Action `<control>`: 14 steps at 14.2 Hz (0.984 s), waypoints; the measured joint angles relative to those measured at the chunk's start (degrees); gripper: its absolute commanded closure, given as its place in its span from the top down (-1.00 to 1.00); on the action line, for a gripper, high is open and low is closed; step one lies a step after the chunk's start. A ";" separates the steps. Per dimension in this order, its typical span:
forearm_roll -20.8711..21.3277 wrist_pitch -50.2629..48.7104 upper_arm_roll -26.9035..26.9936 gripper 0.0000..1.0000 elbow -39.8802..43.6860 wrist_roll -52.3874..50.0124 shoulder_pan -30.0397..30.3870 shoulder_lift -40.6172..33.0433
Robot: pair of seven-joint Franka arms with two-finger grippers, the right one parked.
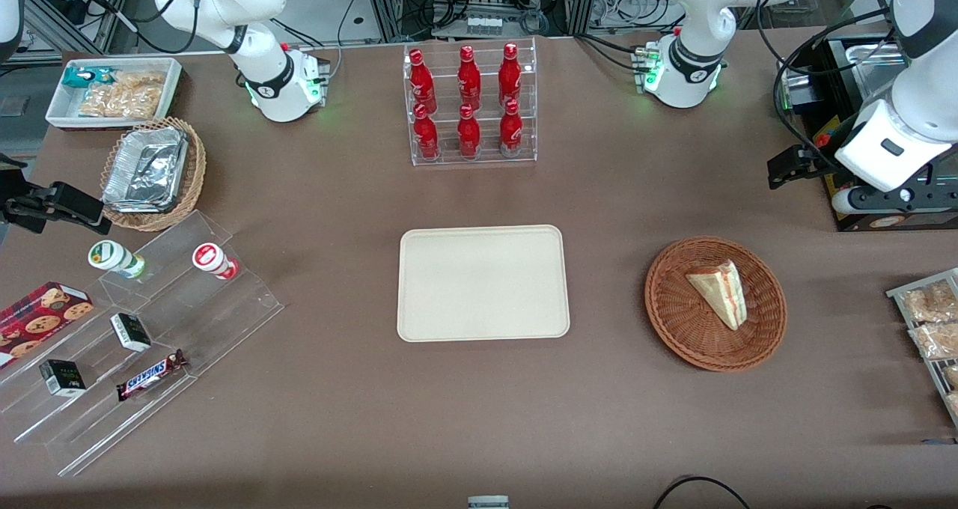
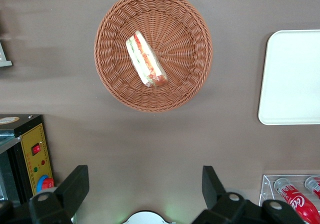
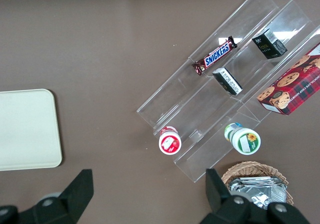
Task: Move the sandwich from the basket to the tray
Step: 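Move the left gripper down over the sandwich in the wicker basket, then lower the open left gripper around the wrapped sandwich and close it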
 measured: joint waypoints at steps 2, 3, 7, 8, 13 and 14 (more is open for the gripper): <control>-0.01 0.03 0.00 1.00 -0.01 0.00 -0.01 0.15; -0.01 0.09 0.00 1.00 -0.07 0.00 -0.01 0.49; 0.01 0.43 0.04 1.00 -1.22 0.00 0.00 5.71; 0.01 1.16 0.05 1.00 -1.77 0.00 0.00 7.79; 0.03 14.75 0.09 1.00 -8.78 0.00 0.00 14.00; 0.03 17.84 0.19 1.00 -11.04 0.00 0.00 14.06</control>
